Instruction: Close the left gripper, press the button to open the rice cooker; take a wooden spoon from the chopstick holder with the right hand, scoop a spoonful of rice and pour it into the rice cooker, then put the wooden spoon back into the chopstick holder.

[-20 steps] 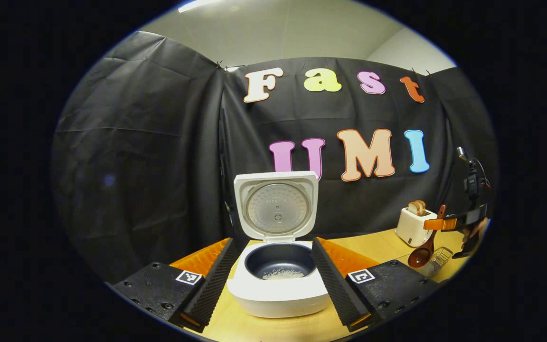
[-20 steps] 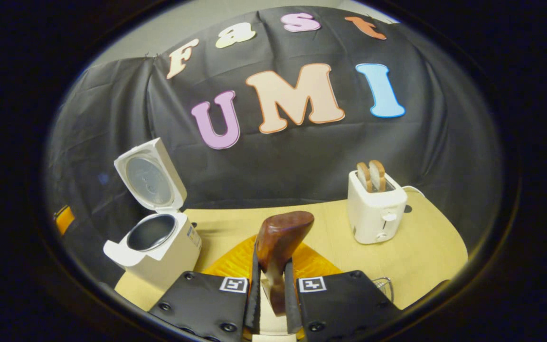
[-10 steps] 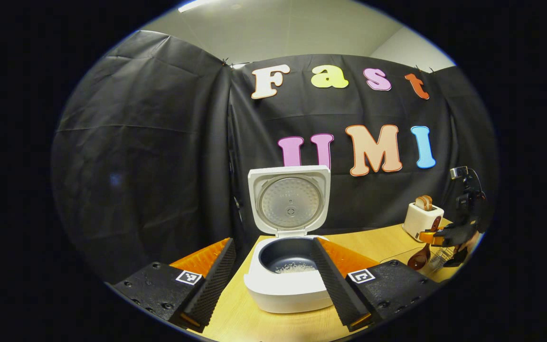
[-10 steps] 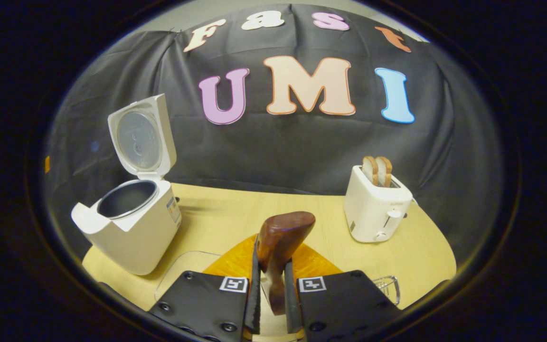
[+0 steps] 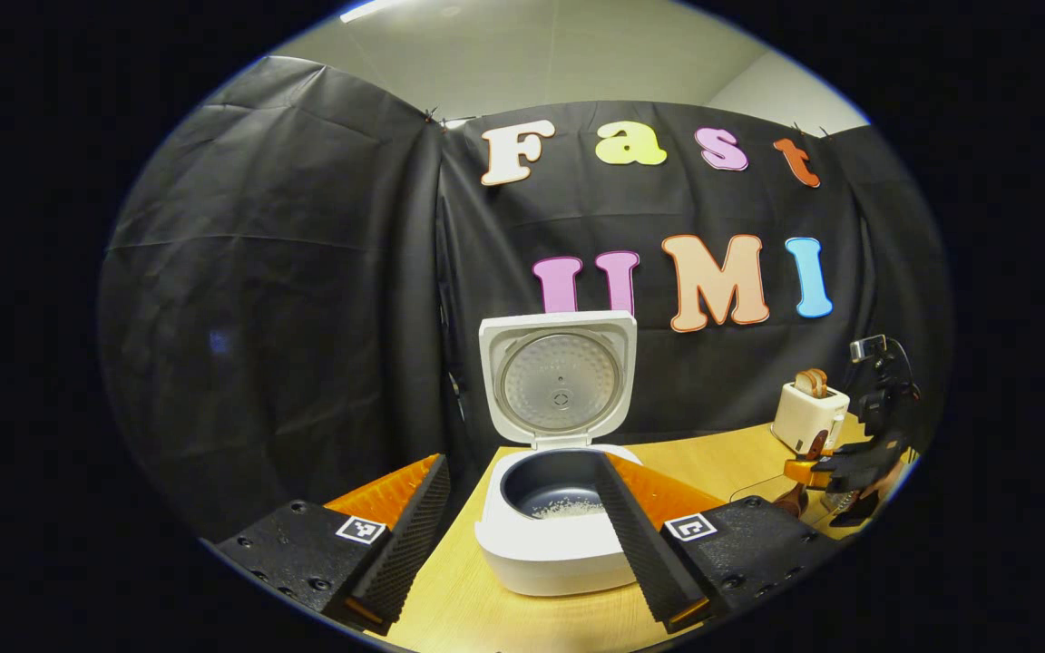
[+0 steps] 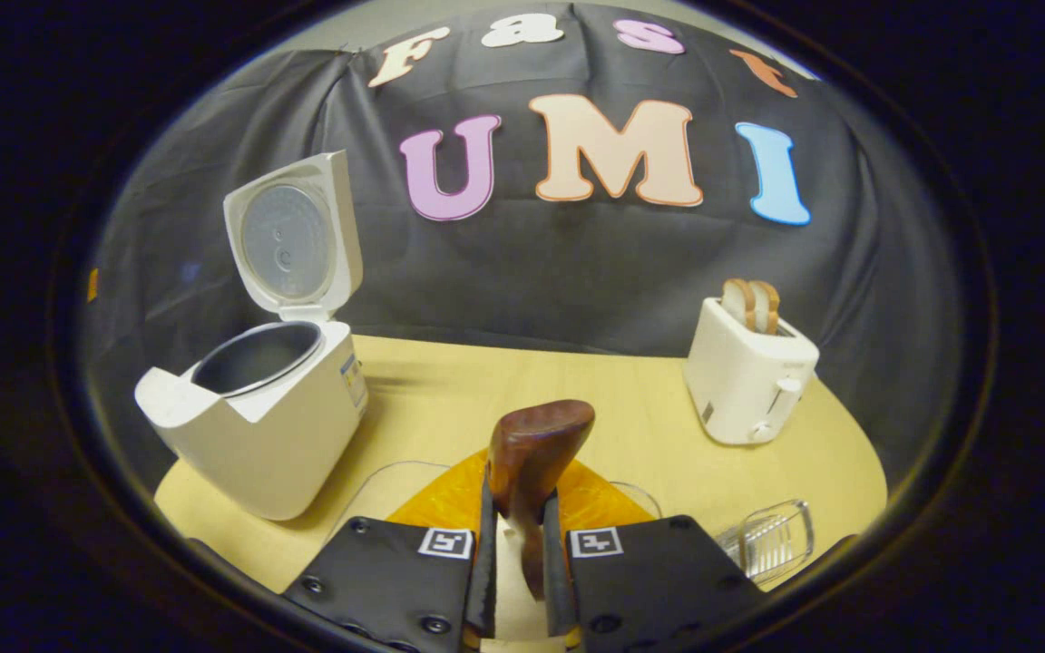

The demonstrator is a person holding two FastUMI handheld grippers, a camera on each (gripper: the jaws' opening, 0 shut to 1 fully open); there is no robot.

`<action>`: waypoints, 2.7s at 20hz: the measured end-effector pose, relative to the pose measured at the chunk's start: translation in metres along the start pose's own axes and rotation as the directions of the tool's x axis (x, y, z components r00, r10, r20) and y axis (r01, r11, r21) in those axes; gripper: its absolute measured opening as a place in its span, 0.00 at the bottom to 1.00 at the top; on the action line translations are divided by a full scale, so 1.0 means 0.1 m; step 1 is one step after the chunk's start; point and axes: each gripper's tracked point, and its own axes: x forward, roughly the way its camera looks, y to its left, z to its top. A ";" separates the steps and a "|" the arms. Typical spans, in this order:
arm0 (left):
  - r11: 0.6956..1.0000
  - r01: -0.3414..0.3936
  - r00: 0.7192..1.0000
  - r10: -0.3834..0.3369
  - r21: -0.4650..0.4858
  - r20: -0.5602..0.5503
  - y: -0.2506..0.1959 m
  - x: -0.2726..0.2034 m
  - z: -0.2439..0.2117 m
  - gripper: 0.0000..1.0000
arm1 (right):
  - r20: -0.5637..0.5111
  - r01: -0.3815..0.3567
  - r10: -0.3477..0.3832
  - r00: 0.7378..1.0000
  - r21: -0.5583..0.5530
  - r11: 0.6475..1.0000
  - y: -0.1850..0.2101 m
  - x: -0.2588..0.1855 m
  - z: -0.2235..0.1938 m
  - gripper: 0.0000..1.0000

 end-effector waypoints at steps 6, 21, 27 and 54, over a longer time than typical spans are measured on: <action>1.000 0.025 1.000 -0.025 -0.004 0.004 -0.05 0.02 0.01 0.95 | -0.050 -0.044 0.055 0.997 0.184 0.982 0.12 -0.01 -0.10 0.25; 0.999 0.040 0.999 -0.040 0.000 0.015 -0.11 0.01 0.06 0.95 | -0.132 0.037 0.122 0.984 0.814 0.580 -0.54 -0.09 -0.26 0.24; 0.999 0.043 0.999 -0.043 -0.002 0.023 -0.14 -0.01 0.10 0.95 | -0.073 -0.016 0.189 0.979 0.904 0.428 -0.43 -0.15 0.04 0.22; 0.995 -0.063 0.998 0.063 -0.077 0.005 0.86 -0.40 -0.17 0.97 | 0.106 -0.269 0.359 0.927 0.855 0.443 1.69 0.32 1.52 0.21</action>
